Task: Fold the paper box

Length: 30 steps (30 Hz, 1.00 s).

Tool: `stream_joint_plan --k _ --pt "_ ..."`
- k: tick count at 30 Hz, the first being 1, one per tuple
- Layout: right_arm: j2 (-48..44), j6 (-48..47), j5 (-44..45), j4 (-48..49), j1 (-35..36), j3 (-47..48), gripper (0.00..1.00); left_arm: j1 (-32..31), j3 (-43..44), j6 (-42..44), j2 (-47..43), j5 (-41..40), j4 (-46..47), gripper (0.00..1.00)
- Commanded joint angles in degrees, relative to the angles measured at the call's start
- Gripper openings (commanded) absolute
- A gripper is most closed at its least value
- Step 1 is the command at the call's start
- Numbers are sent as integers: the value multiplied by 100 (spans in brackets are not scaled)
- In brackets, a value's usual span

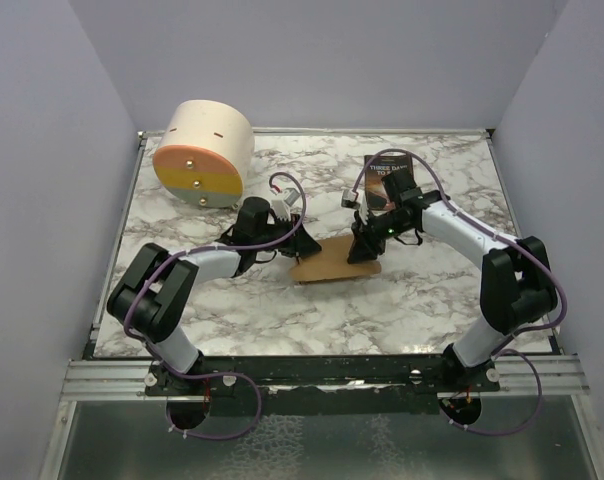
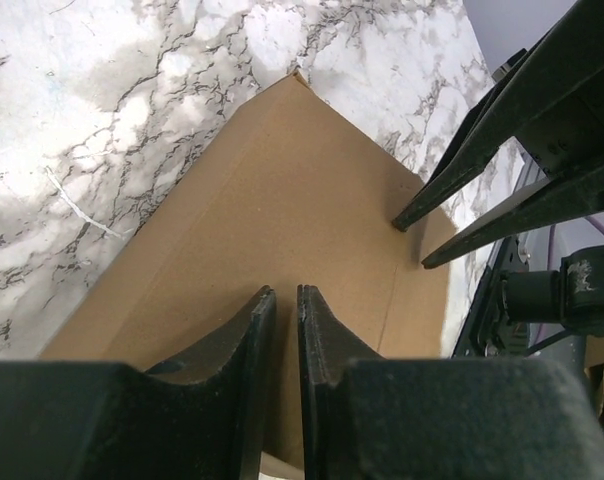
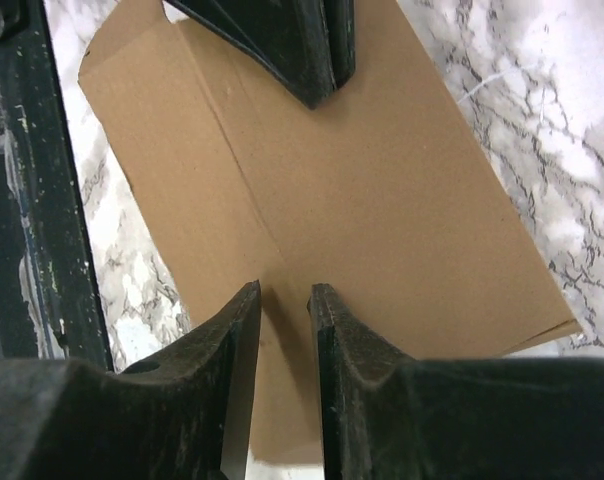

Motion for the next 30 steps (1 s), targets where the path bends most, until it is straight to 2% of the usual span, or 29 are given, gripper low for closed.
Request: stream_joint_plan --k 1,4,11,14,16,19,23,30 --pt "-34 -192 -714 -166 -34 296 30 -8 -49 -119 -361 -98 -61 20" --pt "-66 -231 -985 -262 -84 466 34 7 -172 -162 -727 -515 -93 25" --pt "175 -24 -1086 -88 -203 595 35 194 -913 -140 -2201 -1855 -642 27" --pt "277 43 -1119 -21 -234 622 35 274 -1485 -259 -2962 -2367 -906 22" --pt "314 65 -1131 -5 -240 624 35 315 -1977 -488 -3383 -2420 -827 18" --pt "373 93 -1110 44 -252 635 35 334 -2862 -1096 -3649 -1965 204 8" --pt "452 137 -1069 67 -249 635 35 324 -3759 -1877 -3320 -1416 2041 0" --pt "563 190 -981 103 -249 618 35 321 -3719 -2123 -2706 -1318 2978 1"
